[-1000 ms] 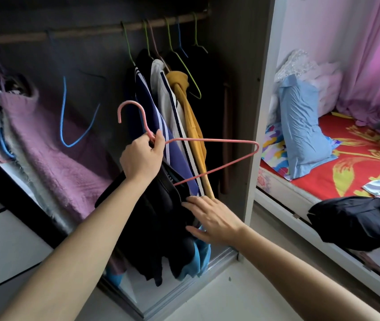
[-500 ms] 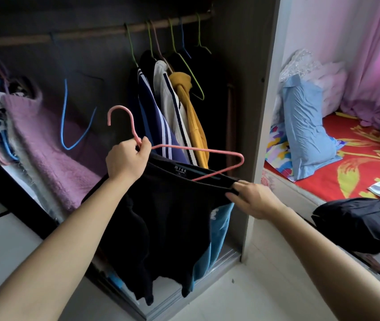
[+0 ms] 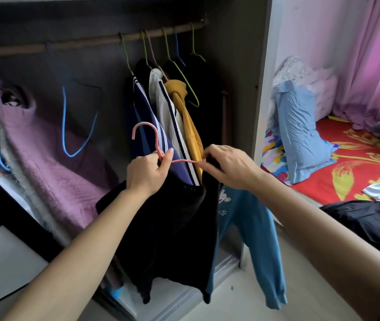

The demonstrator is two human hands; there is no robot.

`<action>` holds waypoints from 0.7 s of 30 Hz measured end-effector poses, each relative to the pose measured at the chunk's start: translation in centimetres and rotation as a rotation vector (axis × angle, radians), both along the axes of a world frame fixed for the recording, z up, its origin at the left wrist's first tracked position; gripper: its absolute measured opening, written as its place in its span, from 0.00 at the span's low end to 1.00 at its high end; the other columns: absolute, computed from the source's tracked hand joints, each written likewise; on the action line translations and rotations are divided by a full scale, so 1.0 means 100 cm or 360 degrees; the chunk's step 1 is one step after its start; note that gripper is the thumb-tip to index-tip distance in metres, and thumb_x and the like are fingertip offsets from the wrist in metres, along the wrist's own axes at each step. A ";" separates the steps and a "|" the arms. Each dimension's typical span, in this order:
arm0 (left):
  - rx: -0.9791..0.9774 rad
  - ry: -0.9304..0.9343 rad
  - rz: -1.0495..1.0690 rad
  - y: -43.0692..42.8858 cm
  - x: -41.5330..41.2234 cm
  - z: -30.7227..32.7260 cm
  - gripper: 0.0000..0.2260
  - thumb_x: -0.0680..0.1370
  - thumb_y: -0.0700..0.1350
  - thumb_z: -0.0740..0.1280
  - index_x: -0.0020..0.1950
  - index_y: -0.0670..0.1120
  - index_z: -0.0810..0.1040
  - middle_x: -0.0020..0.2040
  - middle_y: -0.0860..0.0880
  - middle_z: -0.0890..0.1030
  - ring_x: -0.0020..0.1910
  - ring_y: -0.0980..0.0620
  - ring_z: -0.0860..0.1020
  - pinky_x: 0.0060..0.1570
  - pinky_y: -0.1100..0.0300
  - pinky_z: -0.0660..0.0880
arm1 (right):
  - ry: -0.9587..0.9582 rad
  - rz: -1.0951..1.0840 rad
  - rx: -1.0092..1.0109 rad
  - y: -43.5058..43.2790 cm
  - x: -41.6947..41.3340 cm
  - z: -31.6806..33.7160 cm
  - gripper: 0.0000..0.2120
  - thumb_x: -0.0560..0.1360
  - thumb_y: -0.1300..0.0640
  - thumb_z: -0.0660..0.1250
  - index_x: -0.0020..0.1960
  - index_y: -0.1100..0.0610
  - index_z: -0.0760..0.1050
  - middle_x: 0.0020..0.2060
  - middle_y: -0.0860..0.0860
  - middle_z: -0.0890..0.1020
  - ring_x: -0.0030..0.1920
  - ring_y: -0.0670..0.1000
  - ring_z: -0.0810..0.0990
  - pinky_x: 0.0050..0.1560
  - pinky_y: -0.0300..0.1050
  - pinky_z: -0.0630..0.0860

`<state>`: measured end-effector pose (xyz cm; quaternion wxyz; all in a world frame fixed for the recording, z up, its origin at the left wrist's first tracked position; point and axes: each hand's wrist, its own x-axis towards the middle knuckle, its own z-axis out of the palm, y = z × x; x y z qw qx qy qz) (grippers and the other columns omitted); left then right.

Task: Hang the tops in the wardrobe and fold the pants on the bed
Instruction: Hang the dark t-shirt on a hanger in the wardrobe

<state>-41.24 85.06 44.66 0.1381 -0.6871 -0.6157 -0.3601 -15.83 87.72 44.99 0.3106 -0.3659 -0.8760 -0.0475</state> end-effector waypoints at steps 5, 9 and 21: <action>-0.0051 -0.0005 -0.0078 -0.003 0.010 -0.004 0.31 0.79 0.71 0.46 0.35 0.51 0.76 0.20 0.58 0.67 0.19 0.63 0.64 0.25 0.70 0.55 | -0.0303 0.0020 0.0128 0.004 0.002 0.002 0.22 0.84 0.39 0.54 0.62 0.52 0.79 0.43 0.49 0.76 0.43 0.50 0.76 0.41 0.48 0.76; -0.0080 -0.0052 -0.0138 0.000 0.016 -0.008 0.27 0.80 0.69 0.45 0.37 0.54 0.72 0.24 0.62 0.67 0.21 0.65 0.65 0.26 0.70 0.56 | -0.0283 0.0040 0.0133 0.001 -0.002 0.002 0.20 0.83 0.42 0.57 0.56 0.54 0.81 0.41 0.48 0.72 0.39 0.48 0.70 0.38 0.45 0.73; -0.0615 -0.2173 -0.0912 0.024 0.034 0.045 0.24 0.78 0.66 0.58 0.32 0.52 0.78 0.32 0.51 0.77 0.31 0.55 0.75 0.33 0.65 0.73 | -0.0194 -0.0032 -0.0094 0.003 -0.008 -0.011 0.20 0.83 0.43 0.57 0.55 0.56 0.81 0.43 0.48 0.71 0.41 0.46 0.69 0.43 0.40 0.67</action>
